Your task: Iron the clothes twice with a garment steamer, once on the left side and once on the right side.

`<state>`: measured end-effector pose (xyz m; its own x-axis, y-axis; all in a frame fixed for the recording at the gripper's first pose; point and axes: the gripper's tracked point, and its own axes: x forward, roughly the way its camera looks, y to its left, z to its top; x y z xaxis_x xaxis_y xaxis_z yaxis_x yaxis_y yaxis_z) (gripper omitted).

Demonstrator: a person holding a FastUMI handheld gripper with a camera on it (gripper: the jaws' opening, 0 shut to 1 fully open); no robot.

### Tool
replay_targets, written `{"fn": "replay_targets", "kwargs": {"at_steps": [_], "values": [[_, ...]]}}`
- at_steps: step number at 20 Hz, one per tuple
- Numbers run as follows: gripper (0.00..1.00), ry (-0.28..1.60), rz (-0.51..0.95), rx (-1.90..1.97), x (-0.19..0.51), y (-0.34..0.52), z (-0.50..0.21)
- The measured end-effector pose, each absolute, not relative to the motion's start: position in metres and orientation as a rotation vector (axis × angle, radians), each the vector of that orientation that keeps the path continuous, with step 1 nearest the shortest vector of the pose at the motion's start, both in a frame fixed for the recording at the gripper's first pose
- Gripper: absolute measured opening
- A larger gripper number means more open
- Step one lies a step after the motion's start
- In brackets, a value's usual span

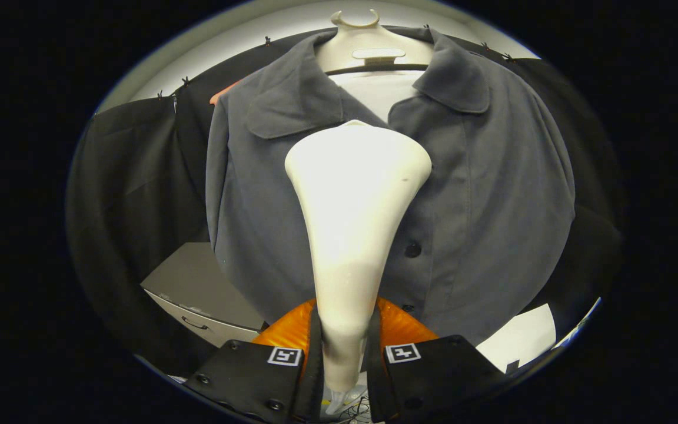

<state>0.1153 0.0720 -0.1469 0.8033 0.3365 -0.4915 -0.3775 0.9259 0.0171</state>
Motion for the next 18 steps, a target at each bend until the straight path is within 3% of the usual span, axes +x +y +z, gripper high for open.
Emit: {"fn": "replay_targets", "kwargs": {"at_steps": [18], "values": [[0.38, 0.725, 0.353, -0.104, 0.086, 0.059, -0.26]]}}
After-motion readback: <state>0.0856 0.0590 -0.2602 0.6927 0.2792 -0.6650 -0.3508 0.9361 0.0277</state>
